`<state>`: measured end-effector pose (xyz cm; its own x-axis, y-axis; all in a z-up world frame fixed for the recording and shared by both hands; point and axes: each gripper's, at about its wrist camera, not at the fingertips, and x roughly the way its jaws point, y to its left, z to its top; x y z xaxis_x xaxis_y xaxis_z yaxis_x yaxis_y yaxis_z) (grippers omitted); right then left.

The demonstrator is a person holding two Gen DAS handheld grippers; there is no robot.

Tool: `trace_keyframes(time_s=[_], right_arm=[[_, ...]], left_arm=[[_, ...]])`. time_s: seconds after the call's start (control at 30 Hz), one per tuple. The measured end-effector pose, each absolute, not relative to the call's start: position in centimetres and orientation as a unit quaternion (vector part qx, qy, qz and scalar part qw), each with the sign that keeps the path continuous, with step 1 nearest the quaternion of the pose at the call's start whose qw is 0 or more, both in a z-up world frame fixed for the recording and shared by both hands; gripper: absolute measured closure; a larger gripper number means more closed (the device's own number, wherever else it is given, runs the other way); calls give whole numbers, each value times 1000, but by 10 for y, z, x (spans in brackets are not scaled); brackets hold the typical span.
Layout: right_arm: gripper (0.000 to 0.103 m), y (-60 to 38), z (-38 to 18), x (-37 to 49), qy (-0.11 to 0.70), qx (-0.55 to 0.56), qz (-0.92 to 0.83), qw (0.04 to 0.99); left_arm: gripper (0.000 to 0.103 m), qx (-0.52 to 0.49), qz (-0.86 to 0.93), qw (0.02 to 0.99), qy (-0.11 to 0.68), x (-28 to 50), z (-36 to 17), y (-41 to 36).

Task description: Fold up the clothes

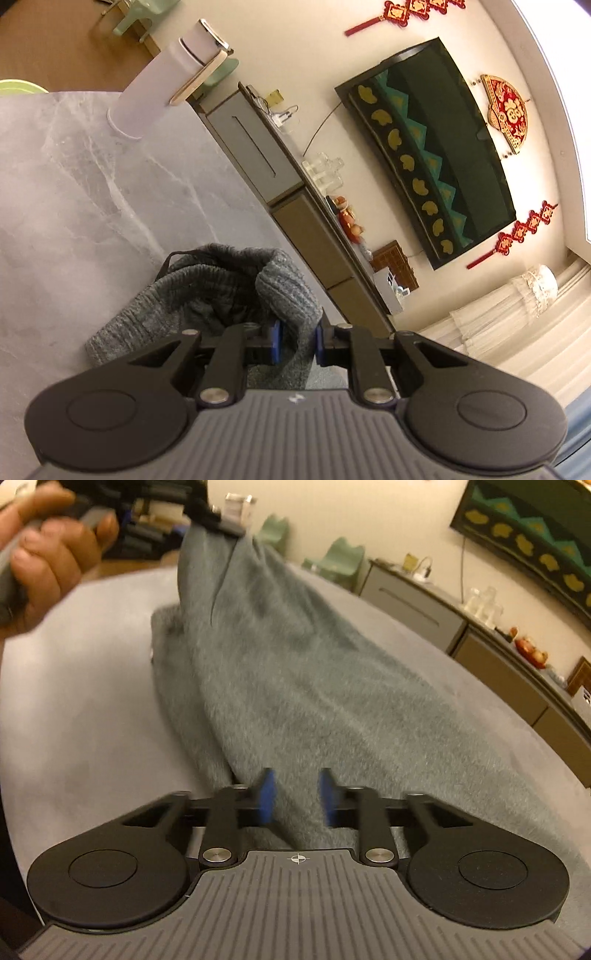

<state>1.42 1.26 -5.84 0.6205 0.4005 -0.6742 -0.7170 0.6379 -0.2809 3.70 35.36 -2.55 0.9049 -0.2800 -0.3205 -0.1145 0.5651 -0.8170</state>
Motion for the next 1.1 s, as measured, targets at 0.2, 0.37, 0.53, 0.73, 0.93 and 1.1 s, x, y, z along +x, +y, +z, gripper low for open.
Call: trace_keyframes(time_s=[0.2,0.37,0.53,0.73,0.93,1.1], right_arm=[[47,8,-51,-5,257,-266,359,857],[103,14,-64,10,283,-296,308,859],[103,-5,-26,-25,260,-280,330,863],[88,0,-72,-20,321,-285,351,832],[68,-67,-10,18,317,-95,337,882],[69,-193,-36,86,384,-53,103,916]], left_arm=[[87,-484,-38,847,218,39,-30,357],[86,-480,-41,848,222,32,-29,360],[86,-447,8,837,316,29,-51,367],[85,-389,42,845,366,39,-60,356],[85,-352,59,849,389,51,-69,350],[89,-328,84,861,379,64,-67,359]])
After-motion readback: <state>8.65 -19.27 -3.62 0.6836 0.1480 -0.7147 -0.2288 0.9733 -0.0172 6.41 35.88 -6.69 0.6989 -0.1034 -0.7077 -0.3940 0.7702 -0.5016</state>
